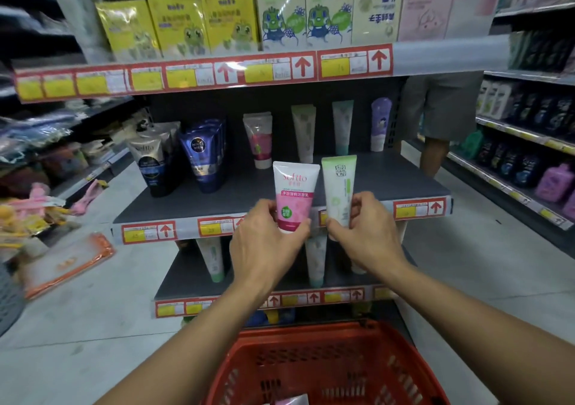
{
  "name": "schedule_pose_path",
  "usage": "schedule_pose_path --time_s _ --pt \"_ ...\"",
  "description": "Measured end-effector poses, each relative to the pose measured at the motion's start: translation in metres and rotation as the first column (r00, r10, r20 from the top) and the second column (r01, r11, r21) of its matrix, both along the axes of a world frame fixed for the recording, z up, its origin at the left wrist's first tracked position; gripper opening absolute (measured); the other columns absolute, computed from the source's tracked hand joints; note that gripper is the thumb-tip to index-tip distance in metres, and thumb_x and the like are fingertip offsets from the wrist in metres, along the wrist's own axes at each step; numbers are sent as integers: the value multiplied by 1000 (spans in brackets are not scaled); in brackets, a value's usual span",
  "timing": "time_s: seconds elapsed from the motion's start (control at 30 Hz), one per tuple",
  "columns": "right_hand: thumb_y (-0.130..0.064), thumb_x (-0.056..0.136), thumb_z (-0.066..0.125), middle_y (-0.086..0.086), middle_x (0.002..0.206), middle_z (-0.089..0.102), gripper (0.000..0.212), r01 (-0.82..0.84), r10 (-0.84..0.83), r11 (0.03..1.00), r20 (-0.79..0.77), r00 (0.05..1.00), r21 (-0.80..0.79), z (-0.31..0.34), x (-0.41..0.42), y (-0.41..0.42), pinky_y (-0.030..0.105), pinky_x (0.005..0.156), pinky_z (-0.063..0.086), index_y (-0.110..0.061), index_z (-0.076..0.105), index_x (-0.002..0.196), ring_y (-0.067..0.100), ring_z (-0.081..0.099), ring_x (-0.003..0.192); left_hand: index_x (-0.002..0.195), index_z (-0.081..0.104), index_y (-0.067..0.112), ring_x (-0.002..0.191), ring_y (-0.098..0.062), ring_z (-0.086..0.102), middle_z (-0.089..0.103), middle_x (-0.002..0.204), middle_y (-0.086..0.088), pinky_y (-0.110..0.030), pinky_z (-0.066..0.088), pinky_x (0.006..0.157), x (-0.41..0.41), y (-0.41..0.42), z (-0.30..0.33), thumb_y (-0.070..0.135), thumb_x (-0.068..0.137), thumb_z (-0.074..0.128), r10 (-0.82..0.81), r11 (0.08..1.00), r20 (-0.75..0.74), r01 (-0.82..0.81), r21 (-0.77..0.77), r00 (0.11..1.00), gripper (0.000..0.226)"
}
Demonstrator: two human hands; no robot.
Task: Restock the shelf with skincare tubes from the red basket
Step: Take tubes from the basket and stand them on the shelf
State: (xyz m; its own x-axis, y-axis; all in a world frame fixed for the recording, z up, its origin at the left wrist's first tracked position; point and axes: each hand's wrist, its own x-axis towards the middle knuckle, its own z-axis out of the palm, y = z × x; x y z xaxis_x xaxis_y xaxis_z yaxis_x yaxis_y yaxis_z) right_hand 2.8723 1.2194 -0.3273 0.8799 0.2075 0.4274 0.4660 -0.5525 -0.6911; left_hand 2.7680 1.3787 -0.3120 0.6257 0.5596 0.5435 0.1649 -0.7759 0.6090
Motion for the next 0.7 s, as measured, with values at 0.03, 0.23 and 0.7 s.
schedule_pose_path --time_s 0.03,0.23,0.7 --pt "-53 74 79 -11 101 64 48 -7 7 1000 4 1000 6 4 5 4 37 72 61 -32 50 106 8 66 90 102 59 38 76 -2 62 65 84 18 -26 50 58 5 4 4 76 72 69 0 1000 6 -1 10 1000 49" --pt "-50 79 79 -10 106 62 49 -5 3 999 71 998 40 27 31 30 31 73 60 -34 45 110 7 64 93 113 62 30 84 -7 66 70 97 13 -29 54 66 33 31 26 70 76 74 5 999 53 -7 43 999 56" --pt "-44 78 82 -3 105 65 50 -10 7 999 81 997 39 25 62 64 44 80 58 -24 52 112 17 65 92 110 65 23 94 -27 71 75 100 1 -39 55 75 71 69 24 66 76 79 72 995 -15 -73 -65 997 56"
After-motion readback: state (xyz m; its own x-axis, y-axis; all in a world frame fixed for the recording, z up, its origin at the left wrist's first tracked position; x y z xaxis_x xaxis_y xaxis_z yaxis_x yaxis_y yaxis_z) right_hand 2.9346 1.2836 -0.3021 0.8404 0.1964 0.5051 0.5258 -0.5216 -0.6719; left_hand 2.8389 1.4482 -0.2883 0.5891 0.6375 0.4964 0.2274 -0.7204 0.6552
